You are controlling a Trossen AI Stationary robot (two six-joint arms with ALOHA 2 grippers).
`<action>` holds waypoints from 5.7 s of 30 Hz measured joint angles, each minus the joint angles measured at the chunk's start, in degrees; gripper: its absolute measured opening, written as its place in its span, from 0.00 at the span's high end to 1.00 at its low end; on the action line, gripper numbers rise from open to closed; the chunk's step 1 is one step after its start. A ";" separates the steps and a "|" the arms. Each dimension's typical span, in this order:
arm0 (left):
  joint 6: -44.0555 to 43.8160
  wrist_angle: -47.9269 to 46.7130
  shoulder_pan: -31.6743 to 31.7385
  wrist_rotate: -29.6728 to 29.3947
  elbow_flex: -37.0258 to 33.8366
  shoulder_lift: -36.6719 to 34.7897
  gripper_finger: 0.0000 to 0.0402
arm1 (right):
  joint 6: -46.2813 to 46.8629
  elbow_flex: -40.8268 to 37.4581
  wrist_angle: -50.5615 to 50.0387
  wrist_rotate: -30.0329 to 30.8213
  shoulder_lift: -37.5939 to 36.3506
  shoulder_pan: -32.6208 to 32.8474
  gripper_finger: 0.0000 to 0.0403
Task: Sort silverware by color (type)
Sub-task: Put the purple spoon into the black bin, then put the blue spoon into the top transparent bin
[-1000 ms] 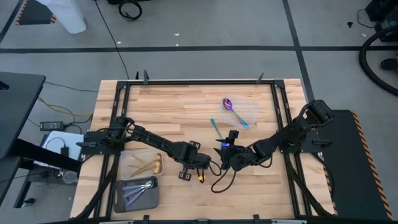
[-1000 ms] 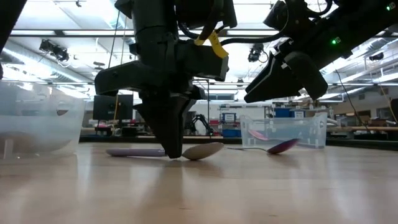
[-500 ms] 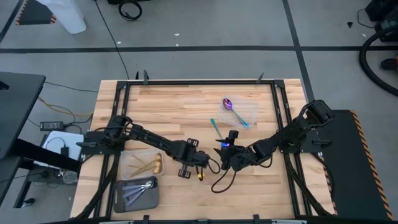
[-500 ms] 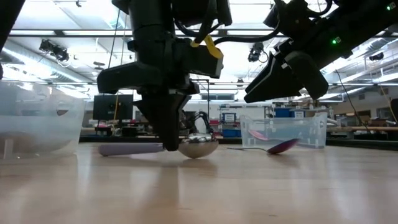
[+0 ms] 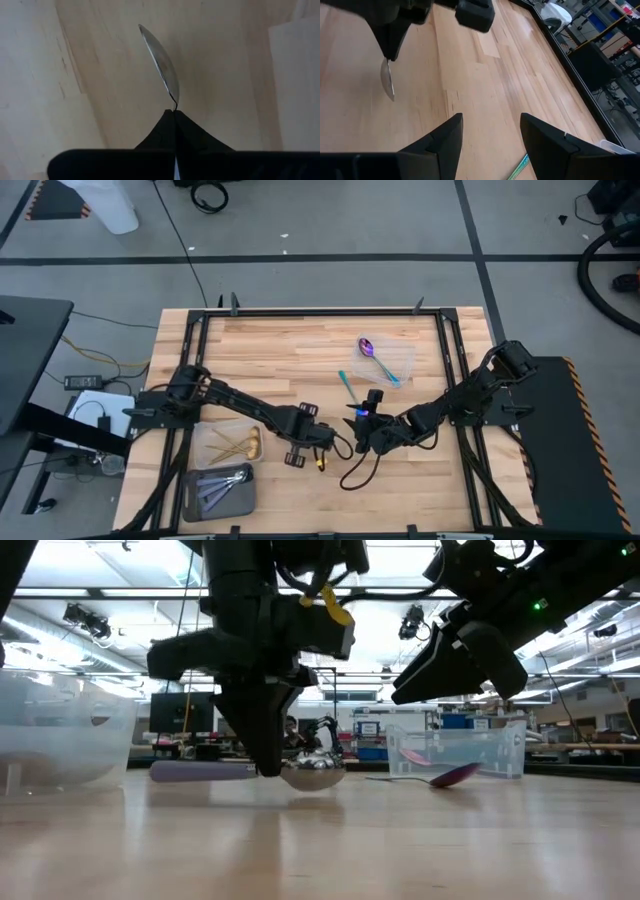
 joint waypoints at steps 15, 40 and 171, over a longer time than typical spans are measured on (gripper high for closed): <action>-4.67 -1.62 0.13 2.28 0.14 -6.04 1.00 | -0.75 0.00 -0.57 0.57 0.00 0.00 0.48; -20.80 -5.10 -4.79 7.18 0.22 -19.63 1.00 | -9.12 -0.02 2.33 -0.40 0.00 -4.19 0.48; -83.28 -3.97 -36.22 -13.59 -28.00 -36.77 0.74 | -19.78 -0.02 25.12 -42.47 0.00 -25.24 0.48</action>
